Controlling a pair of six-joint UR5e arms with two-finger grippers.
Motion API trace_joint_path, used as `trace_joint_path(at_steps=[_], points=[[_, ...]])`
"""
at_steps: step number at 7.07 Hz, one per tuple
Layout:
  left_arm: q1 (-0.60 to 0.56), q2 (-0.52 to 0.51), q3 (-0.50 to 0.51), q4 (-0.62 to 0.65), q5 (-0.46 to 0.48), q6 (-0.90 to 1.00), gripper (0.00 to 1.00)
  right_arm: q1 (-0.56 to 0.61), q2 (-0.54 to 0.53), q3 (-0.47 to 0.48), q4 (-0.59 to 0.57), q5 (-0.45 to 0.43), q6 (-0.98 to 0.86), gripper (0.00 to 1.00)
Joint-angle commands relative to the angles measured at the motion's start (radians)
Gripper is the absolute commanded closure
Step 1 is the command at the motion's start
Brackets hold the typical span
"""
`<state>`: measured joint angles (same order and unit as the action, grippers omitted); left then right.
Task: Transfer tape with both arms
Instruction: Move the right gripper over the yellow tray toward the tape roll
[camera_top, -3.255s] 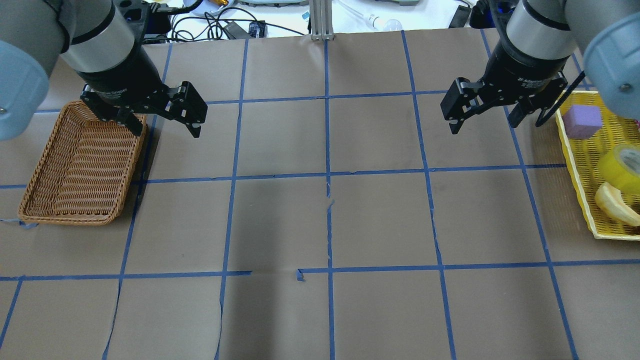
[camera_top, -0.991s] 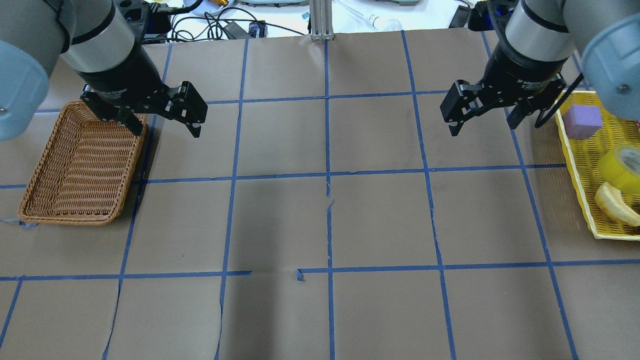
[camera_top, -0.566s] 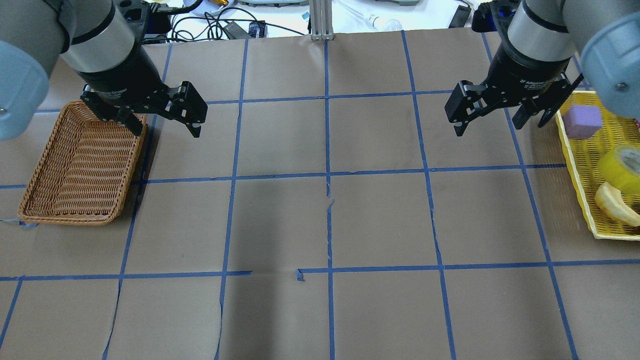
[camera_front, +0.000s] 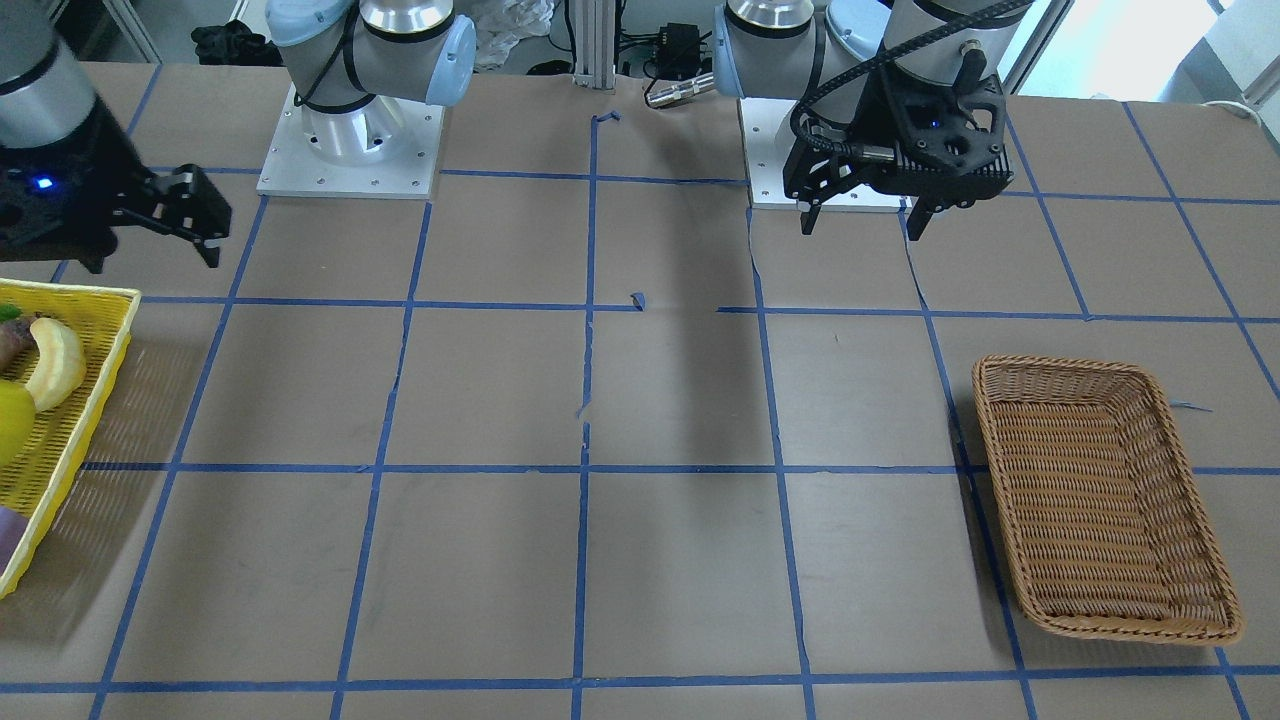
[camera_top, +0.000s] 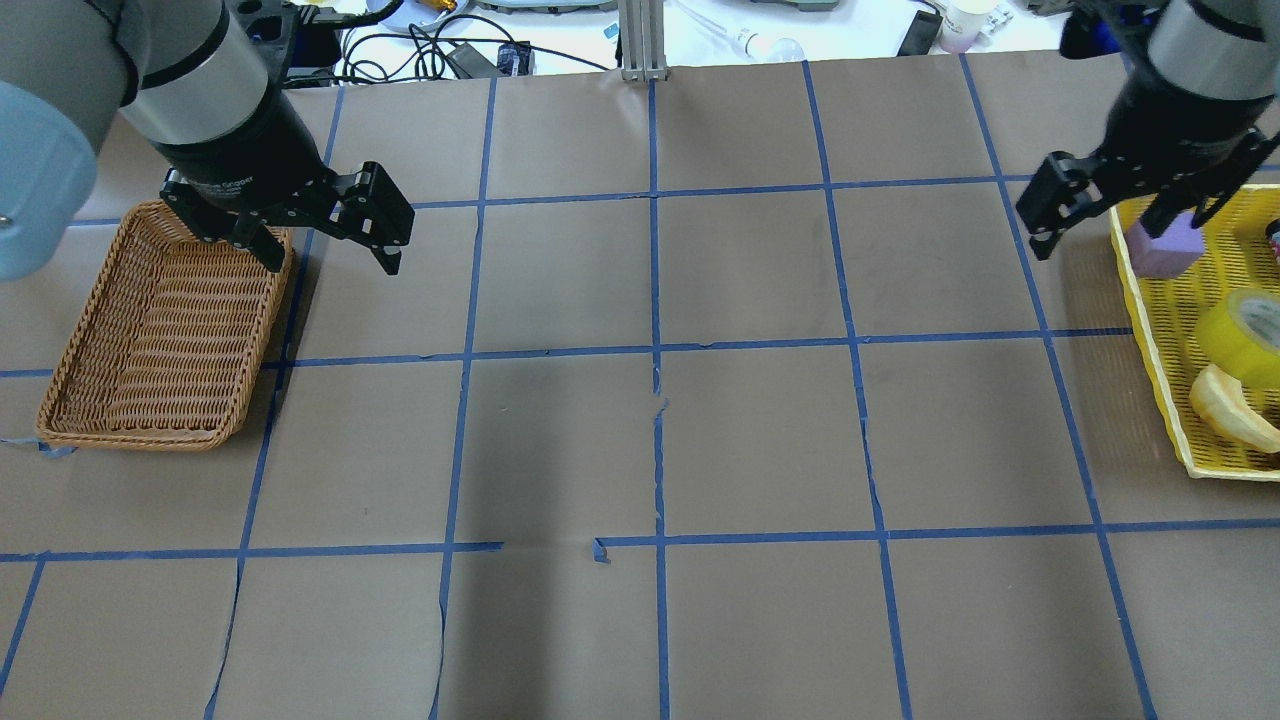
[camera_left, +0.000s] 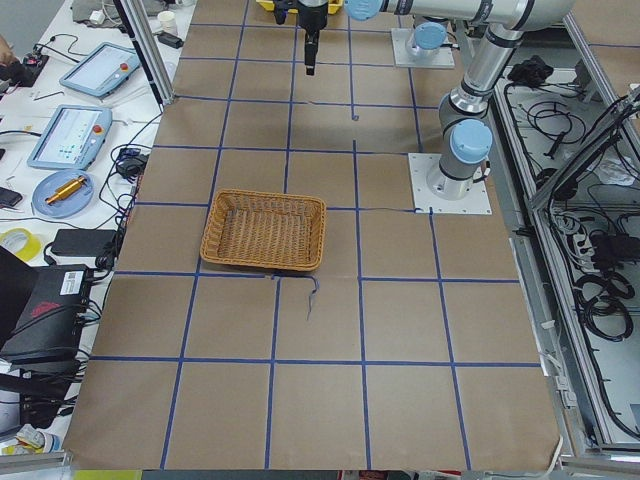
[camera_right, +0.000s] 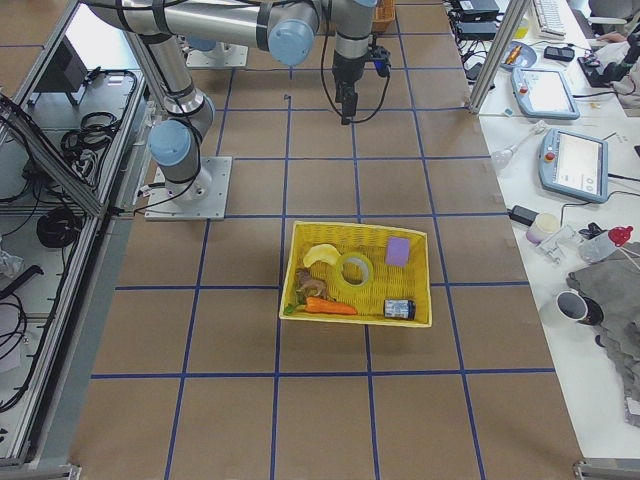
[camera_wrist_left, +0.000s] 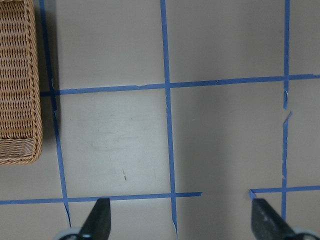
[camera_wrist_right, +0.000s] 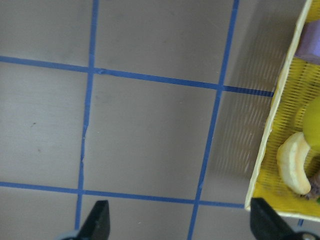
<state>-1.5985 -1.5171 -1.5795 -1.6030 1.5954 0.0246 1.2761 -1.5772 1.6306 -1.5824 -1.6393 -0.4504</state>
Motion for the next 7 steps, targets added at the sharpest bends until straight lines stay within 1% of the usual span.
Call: trace_joint_path(at_steps=[1,2,3,4,5,6,7], points=[[0.000,0.000,-0.001,0.000,0.000,0.001,0.00,-0.285,0.099,0.002,-0.104,0.073,-0.413,0.00],[0.005,0.000,-0.001,-0.002,0.000,0.001,0.00,-0.381,0.182,0.000,-0.178,0.102,-0.515,0.00],[0.011,0.000,-0.001,-0.002,-0.003,0.001,0.00,-0.435,0.247,-0.001,-0.214,0.148,-0.549,0.00],[0.011,0.000,-0.001,-0.002,-0.003,0.001,0.00,-0.443,0.303,-0.003,-0.249,0.148,-0.553,0.00],[0.011,0.000,-0.001,-0.002,-0.003,0.001,0.00,-0.445,0.360,0.002,-0.316,0.147,-0.551,0.00],[0.011,0.000,-0.001,-0.002,-0.003,0.001,0.00,-0.445,0.412,0.002,-0.353,0.147,-0.548,0.00],[0.011,0.000,-0.001,-0.002,-0.005,0.001,0.00,-0.445,0.455,0.003,-0.366,0.147,-0.542,0.00]])
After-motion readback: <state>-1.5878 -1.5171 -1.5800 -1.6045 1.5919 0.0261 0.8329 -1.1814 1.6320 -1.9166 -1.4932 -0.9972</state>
